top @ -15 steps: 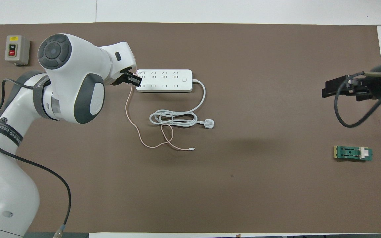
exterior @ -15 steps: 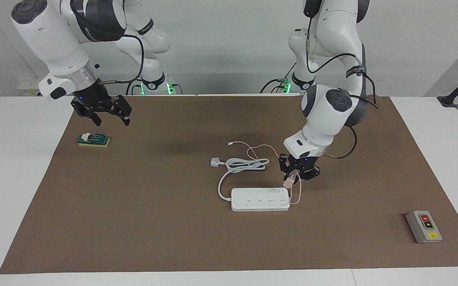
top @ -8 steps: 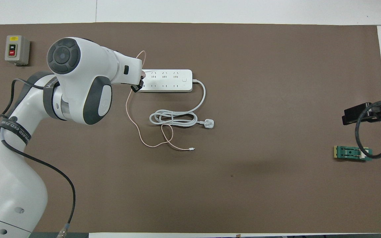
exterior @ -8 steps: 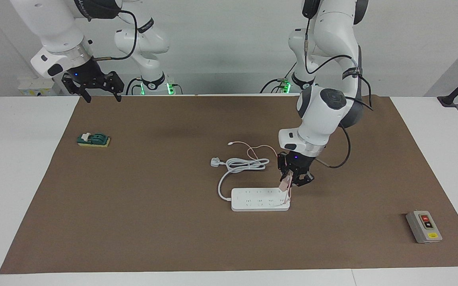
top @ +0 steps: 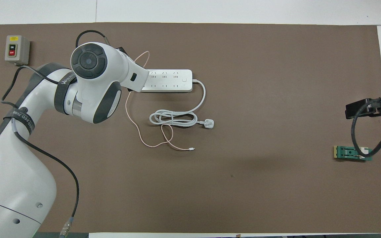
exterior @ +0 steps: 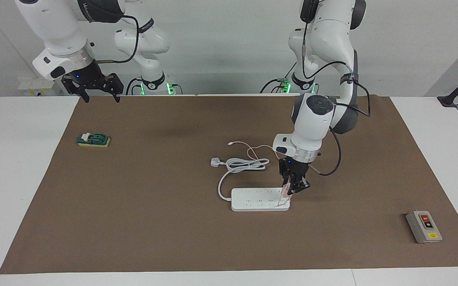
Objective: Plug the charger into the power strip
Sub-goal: 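Push the charger prongs into the end socket with the left gripper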
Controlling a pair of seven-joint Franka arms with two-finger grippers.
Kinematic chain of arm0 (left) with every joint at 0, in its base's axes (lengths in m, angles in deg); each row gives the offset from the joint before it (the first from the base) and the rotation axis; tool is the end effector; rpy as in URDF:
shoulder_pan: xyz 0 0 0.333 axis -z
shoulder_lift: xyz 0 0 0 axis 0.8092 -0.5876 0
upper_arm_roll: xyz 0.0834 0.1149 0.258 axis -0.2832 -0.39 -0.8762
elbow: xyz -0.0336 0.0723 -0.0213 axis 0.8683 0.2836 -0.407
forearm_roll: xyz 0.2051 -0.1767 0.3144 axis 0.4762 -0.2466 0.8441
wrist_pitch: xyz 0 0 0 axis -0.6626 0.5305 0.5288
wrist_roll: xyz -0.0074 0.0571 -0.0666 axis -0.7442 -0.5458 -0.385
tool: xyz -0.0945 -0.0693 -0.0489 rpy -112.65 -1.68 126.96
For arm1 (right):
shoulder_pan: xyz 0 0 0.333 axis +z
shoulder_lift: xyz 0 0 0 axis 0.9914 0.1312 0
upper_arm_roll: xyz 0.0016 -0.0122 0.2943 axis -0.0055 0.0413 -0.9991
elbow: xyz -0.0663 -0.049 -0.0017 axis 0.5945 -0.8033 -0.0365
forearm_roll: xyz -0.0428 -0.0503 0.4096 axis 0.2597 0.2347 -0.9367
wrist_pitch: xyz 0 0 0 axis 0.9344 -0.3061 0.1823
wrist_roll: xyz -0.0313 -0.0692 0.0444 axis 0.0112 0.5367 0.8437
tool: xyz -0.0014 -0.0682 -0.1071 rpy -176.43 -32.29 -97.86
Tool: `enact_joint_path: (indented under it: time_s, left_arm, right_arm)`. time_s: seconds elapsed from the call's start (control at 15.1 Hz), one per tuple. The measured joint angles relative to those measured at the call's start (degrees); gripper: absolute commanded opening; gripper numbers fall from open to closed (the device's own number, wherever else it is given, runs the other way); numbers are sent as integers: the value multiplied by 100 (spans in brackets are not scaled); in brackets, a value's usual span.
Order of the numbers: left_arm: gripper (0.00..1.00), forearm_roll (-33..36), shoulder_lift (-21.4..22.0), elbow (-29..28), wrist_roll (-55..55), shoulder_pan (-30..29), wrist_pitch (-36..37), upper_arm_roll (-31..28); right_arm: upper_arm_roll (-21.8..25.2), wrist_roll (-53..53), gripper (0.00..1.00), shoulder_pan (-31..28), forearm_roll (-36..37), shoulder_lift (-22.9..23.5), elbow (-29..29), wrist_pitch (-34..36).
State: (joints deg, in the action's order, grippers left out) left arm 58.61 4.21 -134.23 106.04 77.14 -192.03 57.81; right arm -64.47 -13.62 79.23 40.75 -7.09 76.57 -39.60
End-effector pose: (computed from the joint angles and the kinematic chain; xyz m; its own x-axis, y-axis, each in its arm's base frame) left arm 0.6530 -0.2772 0.3356 0.2035 -0.9765 0.0714 -0.9372 -0.2153 -0.2742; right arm 0.5477 -0.0048 0.5768 0.9986 0.0114 -0.0516 0.0146 -0.9979 0.0633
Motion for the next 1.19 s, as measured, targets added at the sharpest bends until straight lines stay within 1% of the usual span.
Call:
enact_joint_path:
  time_s: [0.33,0.46,0.66,1.19]
  left_arm:
    - [0,63,-50,-130,39,237,10,12]
    - [0,63,-52,-192,40,283,11,10]
    - [0,73,-41,-302,41,314,-14,11]
    - [0,83,-27,-320,247,326,1,-17]
  right_arm:
    - [-2,0,100,2,-7,-33,-2,273]
    - [-2,-15,100,-1,-129,-85,-2,373]
    - [-2,-39,100,-5,-254,-122,-2,389]
    - [-2,-39,100,1,-260,-124,-2,381]
